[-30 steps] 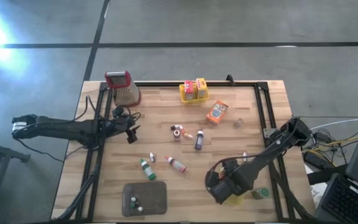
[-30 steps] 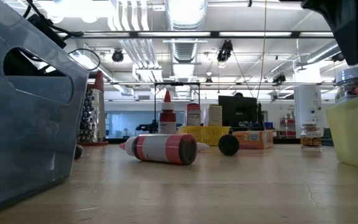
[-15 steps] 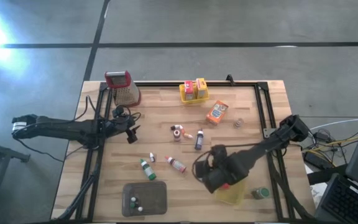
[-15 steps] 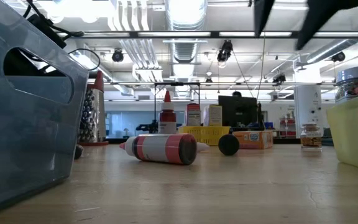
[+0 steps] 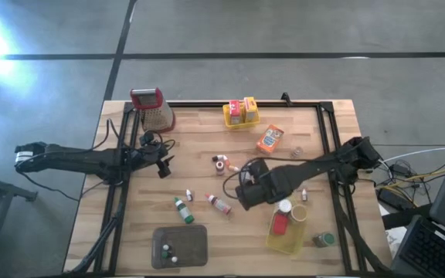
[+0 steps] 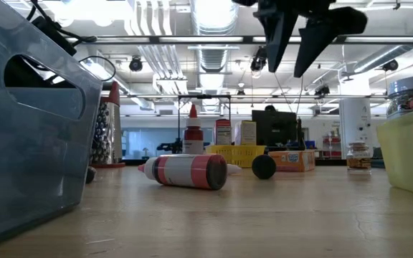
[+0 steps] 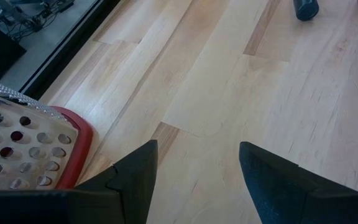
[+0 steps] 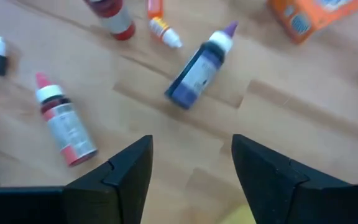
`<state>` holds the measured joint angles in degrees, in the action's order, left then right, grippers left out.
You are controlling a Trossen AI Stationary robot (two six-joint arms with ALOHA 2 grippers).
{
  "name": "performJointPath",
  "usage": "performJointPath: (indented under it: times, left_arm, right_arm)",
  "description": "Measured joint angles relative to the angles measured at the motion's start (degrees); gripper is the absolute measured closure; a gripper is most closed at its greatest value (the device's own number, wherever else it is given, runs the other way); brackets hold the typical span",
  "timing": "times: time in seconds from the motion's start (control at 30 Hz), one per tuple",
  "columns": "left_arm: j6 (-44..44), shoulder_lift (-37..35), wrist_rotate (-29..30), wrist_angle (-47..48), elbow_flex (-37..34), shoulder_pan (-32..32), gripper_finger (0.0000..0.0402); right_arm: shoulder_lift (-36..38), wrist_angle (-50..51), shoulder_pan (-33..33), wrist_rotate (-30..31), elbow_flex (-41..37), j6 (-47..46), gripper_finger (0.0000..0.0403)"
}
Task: Pick & Place Kitchen Items
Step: Put the right small pink food coloring bottle into the black bin
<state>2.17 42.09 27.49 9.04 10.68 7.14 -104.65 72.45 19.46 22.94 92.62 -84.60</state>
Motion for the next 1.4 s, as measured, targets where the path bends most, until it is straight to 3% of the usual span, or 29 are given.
performJointPath:
  times: [0.37, 0.57, 0.83, 1.17, 1.4]
  left_arm:
    - [0.00, 0.00, -0.02, 0.02, 0.00, -0.02, 0.0170]
    - [0.00, 0.00, 0.00, 0.01, 0.00, -0.02, 0.0170]
    - [0.00, 0.00, 0.00, -0.01, 0.00, -0.02, 0.0170]
    - [0.00, 0.00, 0.00, 0.01, 0.00, 0.00, 0.0170]
    - [0.00, 0.00, 0.00, 0.01, 0.00, -0.01, 0.0170]
  right_arm:
    - [0.45, 17.40, -3.08, 5.15, -0.04, 7.77, 0.0233]
    - [3.89, 17.58, -3.02, 8.64, -1.36, 13.32, 0.0254]
    - [21.40, 15.61, -3.03, 12.03, -11.29, 14.06, 0.0275]
    - [43.89, -3.00, -2.97, 11.32, -24.85, 23.58, 0.0314]
    - [52.40, -3.43, -2.97, 11.48, -29.21, 14.46, 0.0343]
